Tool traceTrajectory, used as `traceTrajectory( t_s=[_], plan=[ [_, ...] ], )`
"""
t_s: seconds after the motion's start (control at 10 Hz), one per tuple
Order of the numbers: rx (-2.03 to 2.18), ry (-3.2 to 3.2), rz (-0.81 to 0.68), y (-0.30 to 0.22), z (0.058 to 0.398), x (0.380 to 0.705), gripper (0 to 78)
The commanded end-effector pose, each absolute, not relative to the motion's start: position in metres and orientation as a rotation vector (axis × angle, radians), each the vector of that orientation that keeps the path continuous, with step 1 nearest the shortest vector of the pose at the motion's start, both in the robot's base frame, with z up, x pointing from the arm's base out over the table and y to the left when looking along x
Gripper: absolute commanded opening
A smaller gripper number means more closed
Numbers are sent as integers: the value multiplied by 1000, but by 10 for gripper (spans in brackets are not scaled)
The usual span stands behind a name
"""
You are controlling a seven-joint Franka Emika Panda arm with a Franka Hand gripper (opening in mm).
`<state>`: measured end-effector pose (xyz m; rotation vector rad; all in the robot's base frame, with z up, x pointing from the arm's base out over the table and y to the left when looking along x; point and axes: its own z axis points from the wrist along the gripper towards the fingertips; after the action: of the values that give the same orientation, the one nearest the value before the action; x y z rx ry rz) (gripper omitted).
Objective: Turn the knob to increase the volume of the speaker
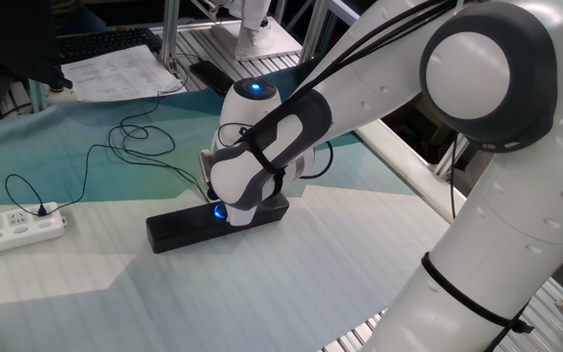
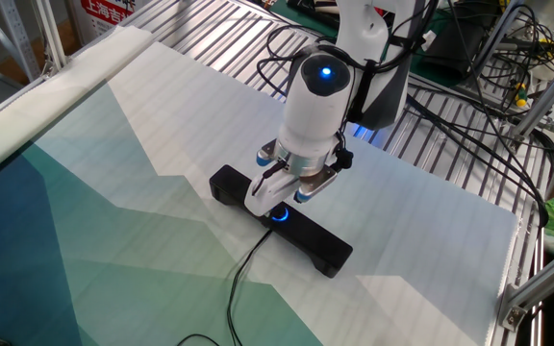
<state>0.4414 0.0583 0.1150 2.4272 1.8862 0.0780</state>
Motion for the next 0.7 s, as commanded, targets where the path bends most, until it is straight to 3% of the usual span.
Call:
traceTrajectory(
  t_s=[0.1, 0.7],
  plan=[
    [1852, 2461, 39, 88, 169, 451, 775],
    [1059, 2872, -64, 86, 179, 446, 775]
  ],
)
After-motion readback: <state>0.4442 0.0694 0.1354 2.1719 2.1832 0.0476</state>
